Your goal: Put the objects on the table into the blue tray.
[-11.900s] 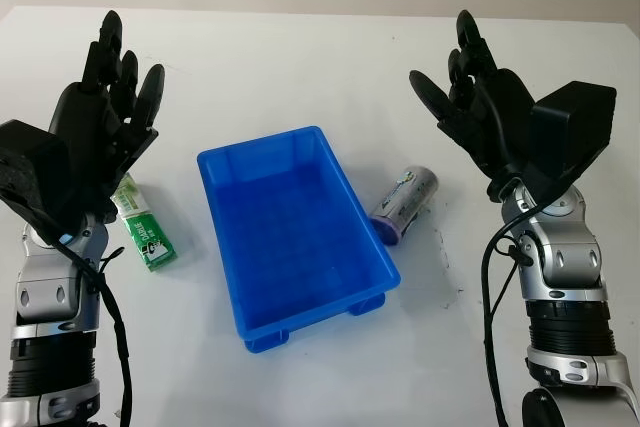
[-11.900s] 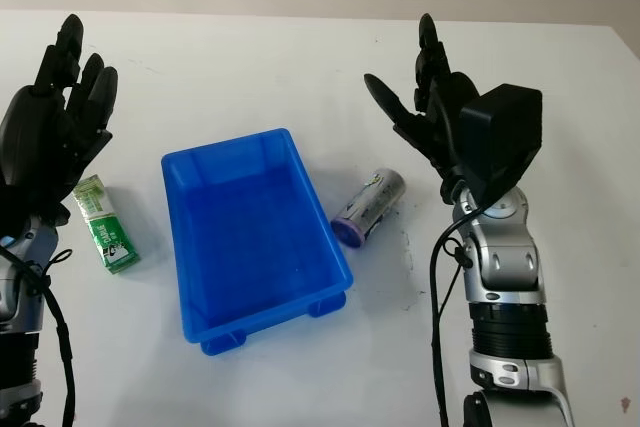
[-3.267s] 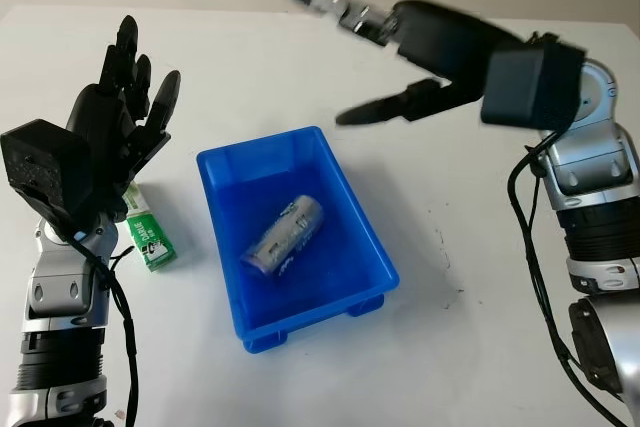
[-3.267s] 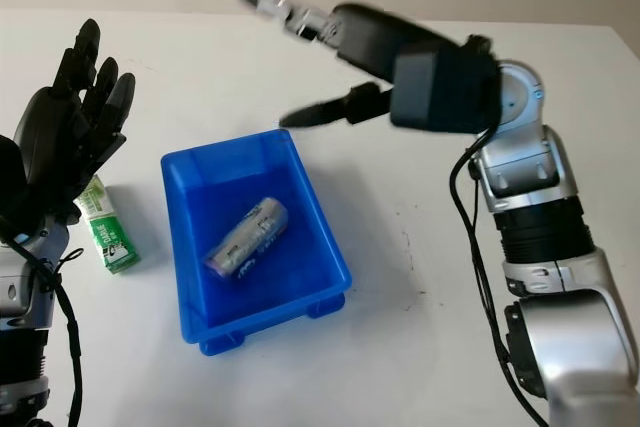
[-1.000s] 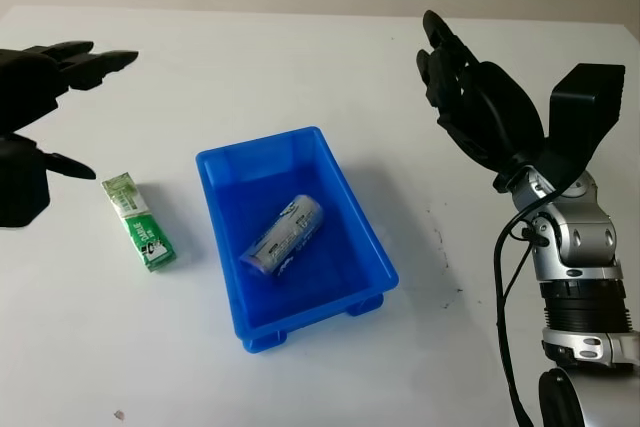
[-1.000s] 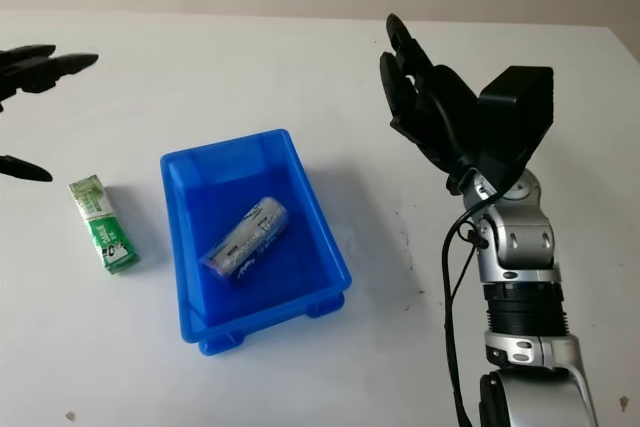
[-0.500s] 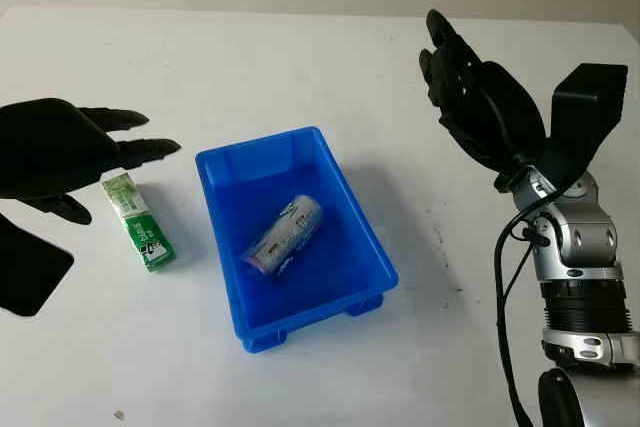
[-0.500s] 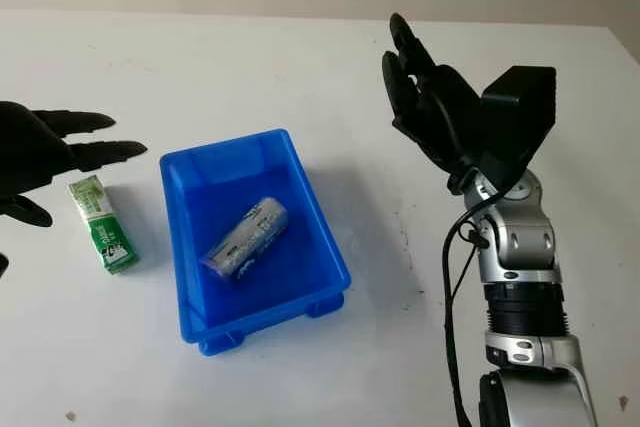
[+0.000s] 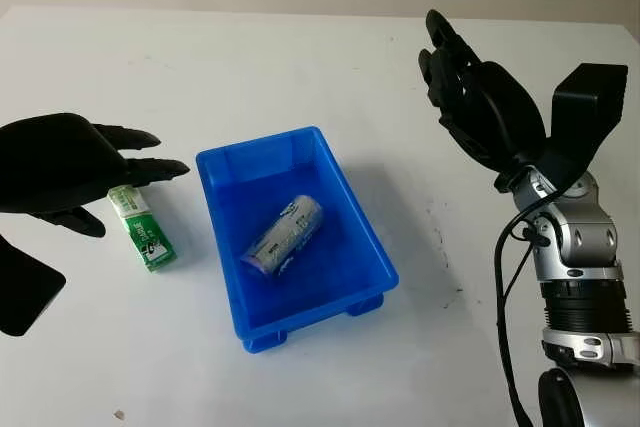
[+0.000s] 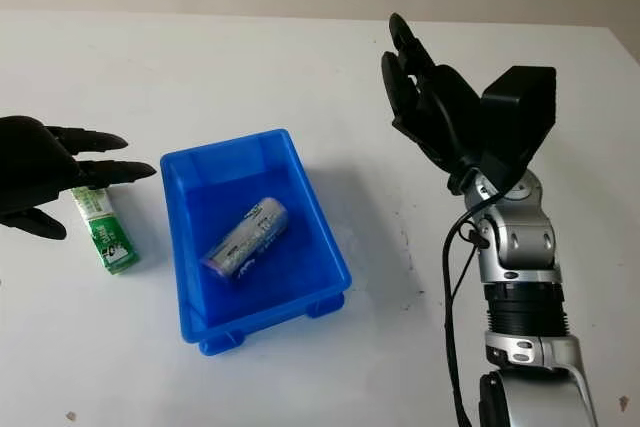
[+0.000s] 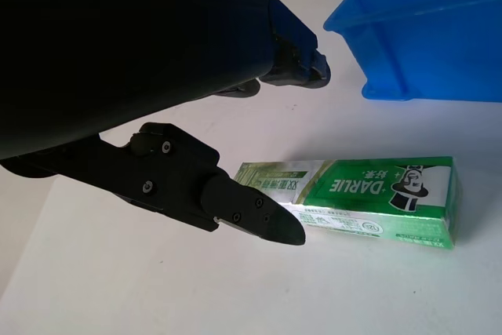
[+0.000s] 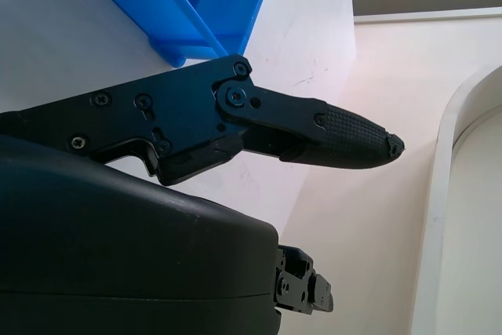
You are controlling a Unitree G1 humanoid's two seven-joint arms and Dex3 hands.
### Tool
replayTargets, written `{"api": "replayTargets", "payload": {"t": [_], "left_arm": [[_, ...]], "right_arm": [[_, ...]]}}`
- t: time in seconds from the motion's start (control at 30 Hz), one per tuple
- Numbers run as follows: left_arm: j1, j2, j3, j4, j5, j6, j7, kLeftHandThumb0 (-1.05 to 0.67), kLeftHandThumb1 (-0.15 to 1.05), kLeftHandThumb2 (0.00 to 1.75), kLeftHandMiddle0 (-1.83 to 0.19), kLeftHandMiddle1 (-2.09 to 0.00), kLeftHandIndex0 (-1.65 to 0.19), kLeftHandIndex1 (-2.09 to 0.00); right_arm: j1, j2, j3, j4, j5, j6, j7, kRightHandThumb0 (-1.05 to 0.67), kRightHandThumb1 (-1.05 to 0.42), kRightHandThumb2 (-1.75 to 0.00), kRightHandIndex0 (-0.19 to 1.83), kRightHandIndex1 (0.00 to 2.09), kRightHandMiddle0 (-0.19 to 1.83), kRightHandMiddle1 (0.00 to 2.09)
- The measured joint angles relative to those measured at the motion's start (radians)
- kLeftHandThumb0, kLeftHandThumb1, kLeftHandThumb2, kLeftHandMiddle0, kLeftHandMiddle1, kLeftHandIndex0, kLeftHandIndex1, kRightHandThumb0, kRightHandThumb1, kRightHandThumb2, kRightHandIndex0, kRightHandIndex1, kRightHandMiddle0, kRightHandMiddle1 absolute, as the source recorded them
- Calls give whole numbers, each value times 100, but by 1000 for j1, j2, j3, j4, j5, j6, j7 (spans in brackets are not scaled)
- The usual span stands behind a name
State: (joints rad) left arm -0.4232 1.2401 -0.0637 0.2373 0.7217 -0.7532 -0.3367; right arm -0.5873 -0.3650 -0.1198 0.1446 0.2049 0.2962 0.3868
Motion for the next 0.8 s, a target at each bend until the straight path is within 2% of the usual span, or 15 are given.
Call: {"api": "replayTargets", "payload": {"t": [0.57,0.73,0.77,0.8], "left_arm": [[22,-36,-51,56,52,-45,91,-33,87,5,-51,-10,-46,-17],[22,-54,-58,88,75,-81,160,-32,85,5,-58,-12,-52,-20],[20,-57,-62,95,94,-93,192,-32,85,5,-61,-14,-55,-22],[17,-62,-67,105,127,-105,246,-31,86,5,-64,-22,-54,-39]], "right_arm": [[0,0,-2,0,-4,-2,4,-72,-105,-64,-19,0,-19,0],[0,0,-3,0,-4,-5,1,-71,-105,-65,-19,0,-19,0],[0,0,-3,0,-3,-4,1,-72,-105,-65,-19,0,-19,0],[0,0,-3,0,-3,-4,1,-72,-105,-65,-19,0,-19,0]]}}
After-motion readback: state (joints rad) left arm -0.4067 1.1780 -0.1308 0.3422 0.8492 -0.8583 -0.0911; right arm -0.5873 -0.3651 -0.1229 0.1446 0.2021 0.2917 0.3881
